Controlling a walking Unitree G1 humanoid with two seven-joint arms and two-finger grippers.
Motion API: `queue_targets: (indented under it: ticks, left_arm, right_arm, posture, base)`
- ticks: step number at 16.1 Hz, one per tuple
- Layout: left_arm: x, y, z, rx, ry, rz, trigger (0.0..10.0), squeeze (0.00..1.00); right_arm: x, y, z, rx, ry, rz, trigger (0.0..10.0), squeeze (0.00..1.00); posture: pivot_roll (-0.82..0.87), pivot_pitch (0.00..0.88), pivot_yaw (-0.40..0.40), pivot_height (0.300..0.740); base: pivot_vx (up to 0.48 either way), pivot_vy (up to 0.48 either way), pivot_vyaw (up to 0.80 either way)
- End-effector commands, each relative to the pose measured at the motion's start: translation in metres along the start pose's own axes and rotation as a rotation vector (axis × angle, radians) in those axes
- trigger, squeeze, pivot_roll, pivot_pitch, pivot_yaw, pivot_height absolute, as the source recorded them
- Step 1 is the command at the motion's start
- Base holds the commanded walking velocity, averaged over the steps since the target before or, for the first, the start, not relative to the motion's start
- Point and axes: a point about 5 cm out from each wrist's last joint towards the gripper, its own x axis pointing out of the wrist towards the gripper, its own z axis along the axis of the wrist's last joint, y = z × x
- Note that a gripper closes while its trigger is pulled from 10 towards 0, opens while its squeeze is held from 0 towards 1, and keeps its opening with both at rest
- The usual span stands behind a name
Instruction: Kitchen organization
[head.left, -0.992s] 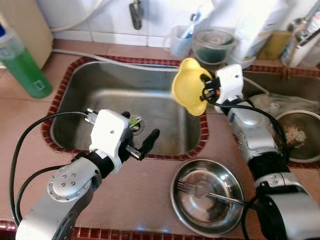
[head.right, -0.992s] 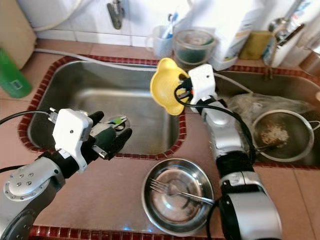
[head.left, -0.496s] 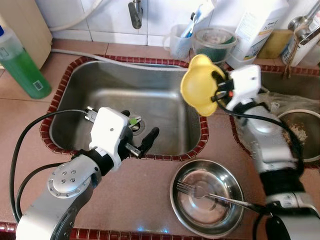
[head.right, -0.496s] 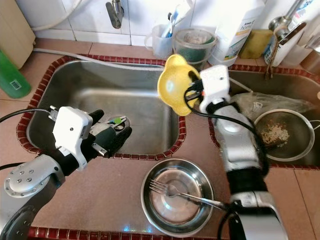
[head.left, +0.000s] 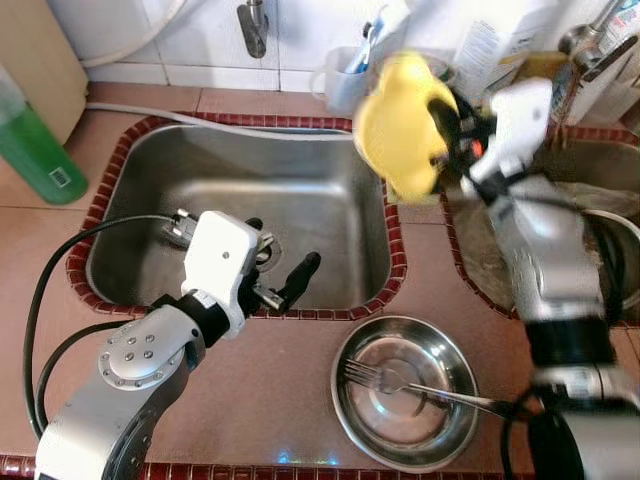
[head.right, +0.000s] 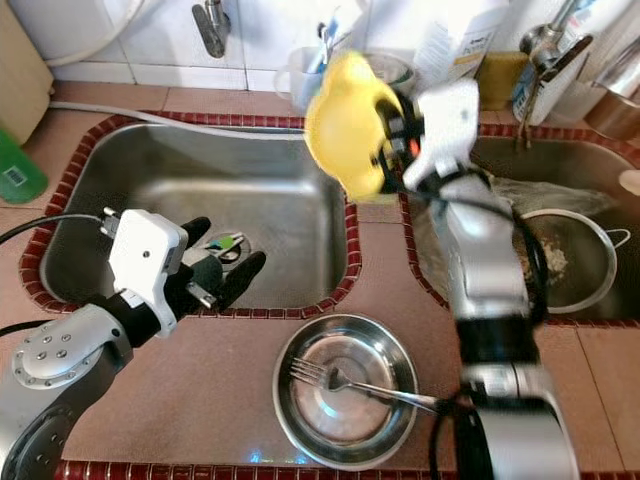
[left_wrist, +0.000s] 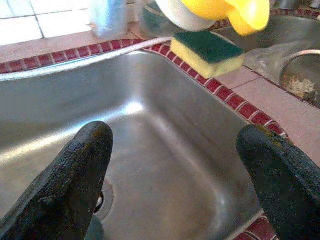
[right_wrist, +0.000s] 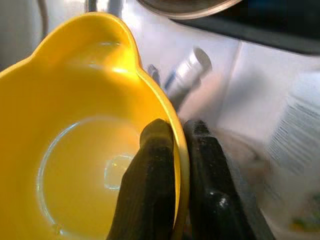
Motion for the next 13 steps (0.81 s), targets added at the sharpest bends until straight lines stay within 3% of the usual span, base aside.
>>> queue_targets:
  ticks: [1,4,6,10,13]
  left_arm:
    - [0.000,-0.003,-0.001,-0.002,0.004,-0.022,10.0,0.00]
    - [-0.001,-0.002,0.002,-0.007,-0.010,-0.005,10.0,0.00]
    - [-0.005,0.007,0.005,0.009,-0.015,0.030,10.0,0.00]
    - [-0.008,0.017,0.008,0.035,-0.017,0.065,10.0,0.00]
    - [-0.010,0.014,0.006,0.023,-0.016,0.073,10.0,0.00]
  right_arm:
    - [0.000,0.000,-0.005,0.025,0.004,0.010,10.0,0.00]
    - [0.010,0.011,-0.024,0.072,0.069,0.096,10.0,0.00]
    - [0.015,0.025,-0.041,0.143,0.134,0.221,10.0,0.00]
    - [0.023,0.037,-0.052,0.178,0.194,0.316,10.0,0.00]
    - [0.025,0.048,-0.058,0.190,0.244,0.430,10.0,0.00]
  posture:
    - [0.03,0.259,0.002,0.740]
    - [0.03,0.262,-0.004,0.740]
    - [0.04,0.273,-0.011,0.740]
    - [0.05,0.287,-0.025,0.740]
    - [0.05,0.298,-0.040,0.740]
  base:
    - [0.000,0.000,0.00]
    - [0.000,0.000,0.00]
    - [0.000,0.000,0.00]
    - [0.000,0.000,0.00]
    - [0.000,0.000,0.00]
